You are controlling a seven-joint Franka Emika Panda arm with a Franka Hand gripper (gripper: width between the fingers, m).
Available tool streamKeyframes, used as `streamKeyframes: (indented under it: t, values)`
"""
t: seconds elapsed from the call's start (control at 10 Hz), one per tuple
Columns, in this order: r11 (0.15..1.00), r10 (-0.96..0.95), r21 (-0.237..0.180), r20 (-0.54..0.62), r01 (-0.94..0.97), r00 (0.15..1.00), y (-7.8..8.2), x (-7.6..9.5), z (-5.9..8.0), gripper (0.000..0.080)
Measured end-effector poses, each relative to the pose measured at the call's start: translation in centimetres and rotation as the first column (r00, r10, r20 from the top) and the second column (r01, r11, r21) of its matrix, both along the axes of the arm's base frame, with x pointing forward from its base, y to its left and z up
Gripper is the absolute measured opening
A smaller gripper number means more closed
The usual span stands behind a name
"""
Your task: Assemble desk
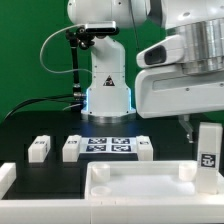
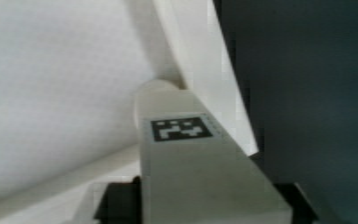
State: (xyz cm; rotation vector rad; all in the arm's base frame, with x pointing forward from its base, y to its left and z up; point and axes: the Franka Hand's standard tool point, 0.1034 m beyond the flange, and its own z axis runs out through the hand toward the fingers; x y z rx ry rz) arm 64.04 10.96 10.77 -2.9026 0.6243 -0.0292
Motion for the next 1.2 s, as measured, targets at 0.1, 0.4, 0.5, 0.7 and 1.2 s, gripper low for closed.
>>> streamKeyframes:
  t: [0.1, 0.4, 0.5, 0.7, 1.2]
  values:
    - [0.999, -0.048, 0.003, -0.009, 0.049, 0.999, -0.02, -0.02, -0.03, 0.0308]
    - [0.902, -0.424, 0.024, -0.127, 0.431, 0.896, -0.81, -0.35, 0.0, 0.0296]
    - [0.809, -0.575, 0.032, -0.167, 0.587, 0.801, -0.58, -0.32, -0.05, 0.0293]
    - [0.583, -0.784, 0.029, -0.238, 0.812, 0.572, 0.01, -0.26, -0.2, 0.0293]
    - [0.766, -0.622, 0.064, -0.181, 0.64, 0.762, -0.19, -0.21, -0.21, 0.0553]
